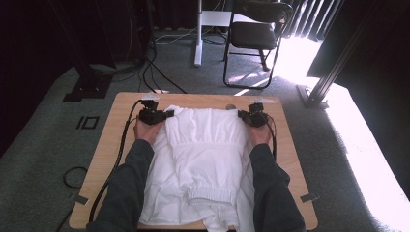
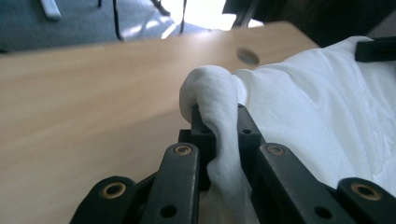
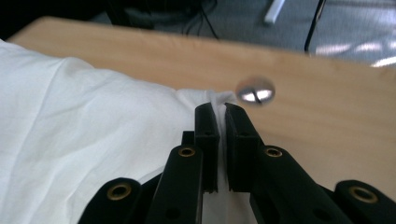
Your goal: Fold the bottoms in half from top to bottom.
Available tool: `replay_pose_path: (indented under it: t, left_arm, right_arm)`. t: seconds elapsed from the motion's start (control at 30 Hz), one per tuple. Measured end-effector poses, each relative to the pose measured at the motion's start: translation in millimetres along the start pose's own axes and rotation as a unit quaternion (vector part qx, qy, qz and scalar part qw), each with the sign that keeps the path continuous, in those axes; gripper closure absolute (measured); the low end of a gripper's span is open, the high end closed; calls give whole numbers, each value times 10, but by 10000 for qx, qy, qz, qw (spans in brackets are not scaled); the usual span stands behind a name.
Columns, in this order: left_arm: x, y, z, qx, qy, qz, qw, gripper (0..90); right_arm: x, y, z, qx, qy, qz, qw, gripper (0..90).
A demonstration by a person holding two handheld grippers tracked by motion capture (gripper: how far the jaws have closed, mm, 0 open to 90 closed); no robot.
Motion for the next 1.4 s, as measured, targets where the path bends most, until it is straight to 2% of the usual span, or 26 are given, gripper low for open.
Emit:
replay_pose_path:
  t: [0.03, 0.07, 0.1, 0.17, 0.23, 0.33, 0.43, 0.47, 0.57, 0.7, 0.77, 0.93, 1.03, 1.1, 1.2, 1.37, 1.4]
  left_arm:
    - [0, 0, 0, 0, 0, 0, 10000, 850]
    - [61, 10, -28, 5, 46, 25, 10000, 850]
    - [138, 29, -79, -36, 202, 48, 9998, 850]
    - [180, 33, -155, -98, 391, -8, 9992, 850]
    - [153, 42, -205, -116, 358, 19, 9993, 849]
    - [95, 105, -253, -148, 291, 162, 9993, 847]
    - [60, 174, -300, -202, 311, 276, 9989, 846]
    - [20, 257, -380, -335, 403, 351, 9980, 846]
    - [-41, 408, -527, -465, 476, 511, 9965, 844]
    - [-157, 651, -720, -563, 459, 813, 9940, 839]
    - [-245, 755, -808, -556, 459, 938, 9930, 836]
    - [-580, 934, -996, -636, 446, 1054, 9914, 829]
    - [-810, 1004, -1098, -738, 517, 969, 9912, 826]
    - [-950, 1056, -1144, -730, 493, 953, 9915, 824]
    - [-1228, 1134, -1234, -767, 411, 868, 9924, 820]
    - [-1540, 1201, -1336, -720, 239, 781, 9941, 813]
    - [-1583, 1205, -1356, -746, 245, 681, 9946, 812]
  right_arm:
    - [0, 0, 0, 0, 0, 0, 10000, 853]
    - [69, 0, -43, 10, 121, -23, 9999, 853]
    - [133, -3, -85, 10, 250, -53, 9997, 853]
    - [257, -30, -194, 57, 521, -128, 9985, 852]
    - [285, -57, -250, 123, 605, -229, 9978, 851]
    - [222, -120, -330, 213, 665, -423, 9967, 850]
    - [148, -130, -403, 285, 737, -415, 9960, 849]
    - [117, -128, -435, 317, 776, -392, 9957, 850]
    - [-51, -91, -634, 652, 917, -140, 9935, 848]
    - [-233, -98, -892, 869, 1065, -61, 9905, 845]
    - [-340, -127, -1017, 922, 1109, -123, 9895, 843]
    - [-653, -249, -1305, 878, 1189, -411, 9882, 840]
    - [-884, -319, -1460, 917, 1218, -429, 9874, 839]
    - [-1011, -371, -1530, 859, 1211, -563, 9873, 839]
    - [-1210, -450, -1638, 790, 1160, -669, 9878, 839]
    - [-1500, -563, -1775, 758, 1083, -772, 9882, 839]
    - [-1541, -581, -1793, 787, 1068, -753, 9883, 839]
Point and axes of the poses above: each handheld gripper's, and its own axes: z roughly forward along the jaws, x roughly out of its top, y roughly to its right, the point moved 3 cm from there along z, roughly forward along the jaws, and after that the axes turned 6 degrees about -x, right-handed, at the moved point
